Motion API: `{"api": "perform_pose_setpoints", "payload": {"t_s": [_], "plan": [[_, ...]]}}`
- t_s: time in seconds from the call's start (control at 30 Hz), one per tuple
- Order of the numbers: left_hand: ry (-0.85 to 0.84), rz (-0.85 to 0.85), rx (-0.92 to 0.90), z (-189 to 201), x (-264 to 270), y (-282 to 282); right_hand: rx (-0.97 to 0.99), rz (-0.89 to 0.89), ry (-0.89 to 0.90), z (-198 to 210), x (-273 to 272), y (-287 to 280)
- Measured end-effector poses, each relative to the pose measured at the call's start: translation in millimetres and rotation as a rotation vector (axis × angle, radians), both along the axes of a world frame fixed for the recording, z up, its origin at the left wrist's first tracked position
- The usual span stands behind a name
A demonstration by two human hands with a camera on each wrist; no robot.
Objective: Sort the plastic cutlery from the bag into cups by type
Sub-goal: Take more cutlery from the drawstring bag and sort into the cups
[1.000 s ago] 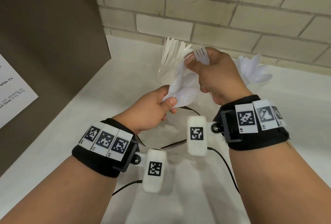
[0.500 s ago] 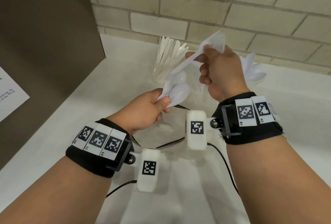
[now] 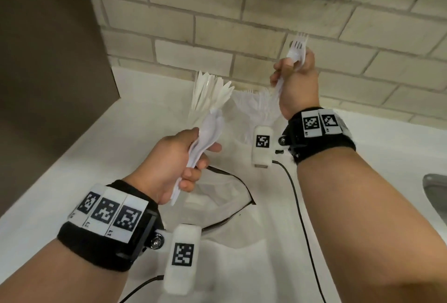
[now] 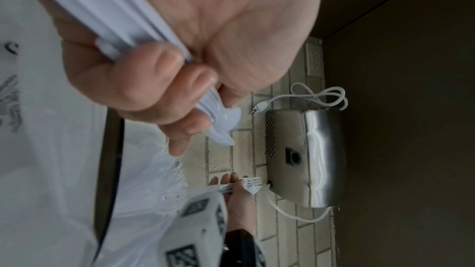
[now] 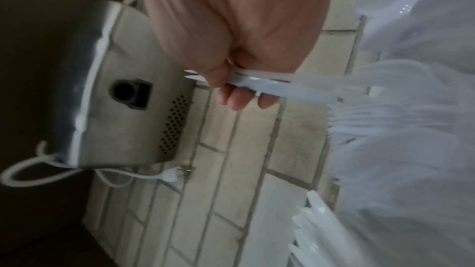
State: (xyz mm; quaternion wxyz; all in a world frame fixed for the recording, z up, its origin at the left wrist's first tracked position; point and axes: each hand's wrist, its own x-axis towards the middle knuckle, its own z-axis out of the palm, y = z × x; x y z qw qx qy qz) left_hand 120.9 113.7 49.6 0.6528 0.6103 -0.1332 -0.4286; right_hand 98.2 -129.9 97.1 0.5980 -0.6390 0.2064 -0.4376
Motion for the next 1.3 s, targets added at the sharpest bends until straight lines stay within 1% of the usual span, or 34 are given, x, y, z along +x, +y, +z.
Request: {"api": "perform_pose_setpoints", "payload": {"t_s": [0.1,0.2,0.27,0.3,0.37,0.4,0.43,0.47,0.5,0.57,0.6,0.63,0.67,0.7,0.77,0.8,0.87,0.93,1.03,1.07,1.17,1.27,1.3], "plan": [[-0.033,0.014,0.001,4,7,-2,-0.039,-0.019,-0.008,-16,13,-9],[-0.029,0.045,-0.008,6,10,-3,-0.012,0.001,0.001,-41,18,-18],[-0.048,0.070,-0.011,5,10,-3,-0.005,-0.022,0.044,-46,21,-23],[-0.062,0.079,-0.008,3,9,-4,-0.027,-0.052,0.073,-46,22,-24],[-0.079,0.090,0.002,1,6,-6,-0.101,-0.076,0.045,-44,23,-24],[-0.084,0.092,0.004,0,5,-7,-0.163,-0.078,0.039,-43,24,-23],[-0.087,0.091,0.005,-1,5,-9,-0.248,-0.087,0.080,-44,23,-23],[-0.090,0.090,0.006,-2,4,-10,-0.359,-0.105,0.180,-46,23,-23],[-0.092,0.088,0.005,-2,3,-11,-0.486,-0.133,0.336,-49,23,-24],[-0.099,0.080,0.008,-2,1,-12,-0.729,-0.189,0.755,-57,21,-28],[-0.104,0.075,0.008,-2,0,-12,-0.804,-0.170,0.939,-59,19,-28],[-0.108,0.071,0.008,-1,0,-13,-0.838,-0.124,1.046,-61,18,-27],[-0.114,0.068,0.010,-1,-1,-13,-0.855,-0.080,1.084,-62,17,-24],[-0.121,0.065,0.013,0,-2,-13,-0.863,-0.052,1.082,-62,17,-23],[-0.130,0.047,0.015,0,-4,-13,-0.853,-0.050,1.061,-58,13,-18],[-0.134,0.034,0.015,1,-5,-13,-0.837,-0.071,1.033,-52,10,-16],[-0.150,0.008,0.015,2,-7,-12,-0.787,-0.088,0.916,-35,2,-7],[-0.175,-0.008,0.002,3,-9,-12,-0.672,-0.032,0.758,-13,-10,9],[-0.233,-0.027,-0.013,6,-14,-14,-0.407,0.149,0.547,11,-37,44],[-0.249,-0.034,-0.020,8,-16,-15,-0.354,0.207,0.538,15,-47,57],[-0.308,-0.085,-0.034,11,-24,-18,-0.269,0.361,0.583,15,-70,83],[-0.451,-0.203,-0.008,8,-34,-19,-0.217,0.410,0.584,6,-80,96],[-0.462,-0.239,-0.005,7,-37,-20,-0.191,0.402,0.564,3,-83,99]]}}
